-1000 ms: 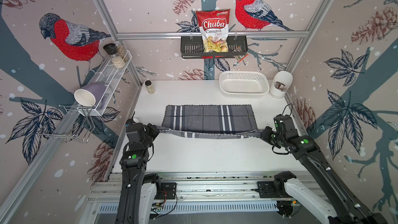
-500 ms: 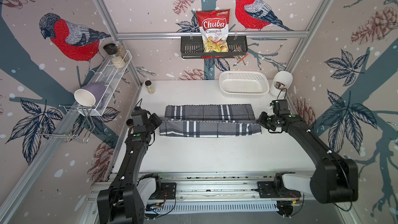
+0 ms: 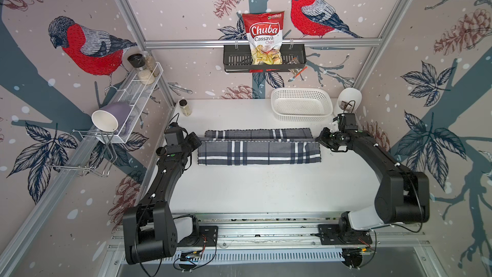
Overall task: Roll up the pillowcase
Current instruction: Fold the pillowcase.
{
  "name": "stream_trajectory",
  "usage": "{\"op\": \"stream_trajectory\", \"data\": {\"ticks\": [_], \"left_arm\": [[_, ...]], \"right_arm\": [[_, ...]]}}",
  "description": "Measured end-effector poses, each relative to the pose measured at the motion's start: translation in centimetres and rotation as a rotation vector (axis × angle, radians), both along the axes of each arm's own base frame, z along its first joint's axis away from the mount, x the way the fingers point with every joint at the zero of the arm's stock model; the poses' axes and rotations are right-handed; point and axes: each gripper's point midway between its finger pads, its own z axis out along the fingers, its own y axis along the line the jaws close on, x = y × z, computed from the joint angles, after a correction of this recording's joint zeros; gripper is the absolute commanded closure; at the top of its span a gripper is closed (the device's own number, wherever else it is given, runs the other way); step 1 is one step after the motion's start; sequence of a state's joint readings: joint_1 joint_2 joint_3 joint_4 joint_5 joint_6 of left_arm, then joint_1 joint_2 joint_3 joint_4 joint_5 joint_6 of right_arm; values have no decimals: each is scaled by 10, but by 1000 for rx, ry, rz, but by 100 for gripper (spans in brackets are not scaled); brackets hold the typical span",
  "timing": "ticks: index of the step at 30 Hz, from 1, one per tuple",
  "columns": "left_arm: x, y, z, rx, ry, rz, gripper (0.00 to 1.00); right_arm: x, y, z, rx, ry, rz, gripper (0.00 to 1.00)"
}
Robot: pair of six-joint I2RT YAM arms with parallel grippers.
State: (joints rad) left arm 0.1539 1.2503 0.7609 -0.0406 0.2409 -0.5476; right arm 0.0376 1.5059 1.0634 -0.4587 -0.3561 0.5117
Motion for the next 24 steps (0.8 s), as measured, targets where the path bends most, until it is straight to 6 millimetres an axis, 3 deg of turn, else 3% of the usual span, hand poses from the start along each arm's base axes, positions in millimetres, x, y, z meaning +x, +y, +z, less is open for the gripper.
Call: {"op": "stream_trajectory", "data": {"ticks": [16, 17, 18, 19, 21, 22, 24], "left_arm": [[37, 4, -16, 52, 29, 6, 100], [41, 4, -17, 54, 34, 6, 100], [45, 4, -18, 57, 37, 7, 100], [49, 5, -19, 64, 41, 12, 86], [59, 8, -18, 76, 42, 20, 42], [64, 10, -17, 87, 41, 31, 32], [73, 15, -10, 95, 36, 54, 21]], "right_arm": [[40, -3, -24, 25, 22, -22, 87], [44, -3, -24, 32, 21, -24, 80], [48, -3, -24, 43, 22, -36, 63], [52, -4, -23, 45, 19, -41, 54], [61, -6, -22, 59, 14, -49, 38], [67, -8, -22, 73, 16, -62, 30], [80, -11, -17, 100, 5, -73, 27]]}}
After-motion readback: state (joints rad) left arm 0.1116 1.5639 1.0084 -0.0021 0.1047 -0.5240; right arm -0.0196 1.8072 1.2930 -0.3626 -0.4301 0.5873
